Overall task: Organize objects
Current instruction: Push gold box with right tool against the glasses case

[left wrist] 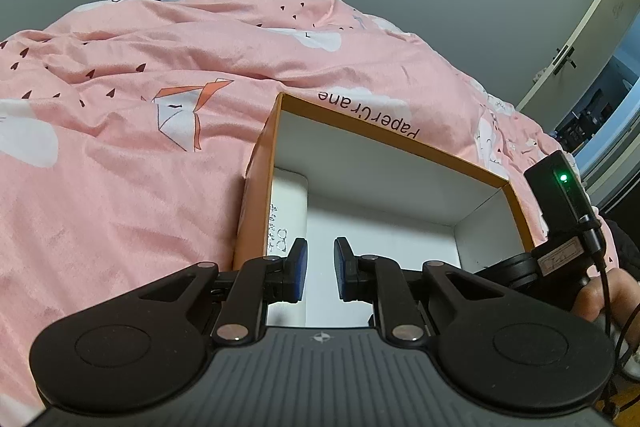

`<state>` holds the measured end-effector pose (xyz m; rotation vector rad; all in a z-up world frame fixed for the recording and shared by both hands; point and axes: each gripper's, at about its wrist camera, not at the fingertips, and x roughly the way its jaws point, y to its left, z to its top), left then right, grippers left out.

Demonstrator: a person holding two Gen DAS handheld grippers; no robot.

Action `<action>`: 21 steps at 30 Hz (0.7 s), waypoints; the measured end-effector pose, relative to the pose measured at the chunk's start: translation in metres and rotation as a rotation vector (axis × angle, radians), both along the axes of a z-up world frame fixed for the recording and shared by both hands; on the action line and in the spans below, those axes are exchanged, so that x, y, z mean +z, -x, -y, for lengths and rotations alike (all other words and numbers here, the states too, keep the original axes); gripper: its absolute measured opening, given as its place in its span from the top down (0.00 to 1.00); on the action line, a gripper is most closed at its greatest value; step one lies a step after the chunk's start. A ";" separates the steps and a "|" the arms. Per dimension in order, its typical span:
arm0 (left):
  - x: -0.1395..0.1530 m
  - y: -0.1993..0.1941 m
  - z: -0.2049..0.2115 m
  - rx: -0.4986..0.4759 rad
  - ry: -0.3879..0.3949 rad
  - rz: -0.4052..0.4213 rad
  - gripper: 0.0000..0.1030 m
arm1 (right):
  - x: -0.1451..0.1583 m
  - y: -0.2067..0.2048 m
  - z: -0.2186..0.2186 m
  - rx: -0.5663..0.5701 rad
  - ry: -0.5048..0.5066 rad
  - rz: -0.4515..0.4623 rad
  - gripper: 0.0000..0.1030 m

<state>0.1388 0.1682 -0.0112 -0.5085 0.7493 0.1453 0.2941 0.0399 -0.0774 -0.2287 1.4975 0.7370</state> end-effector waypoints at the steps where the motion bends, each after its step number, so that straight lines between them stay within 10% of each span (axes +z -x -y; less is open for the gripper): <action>1: 0.000 0.000 0.000 -0.002 0.001 0.000 0.81 | 0.001 -0.001 0.003 -0.012 0.000 -0.014 0.42; 21: -0.003 -0.001 -0.002 -0.013 0.033 -0.001 0.81 | -0.015 -0.010 0.043 -0.240 -0.083 -0.279 0.36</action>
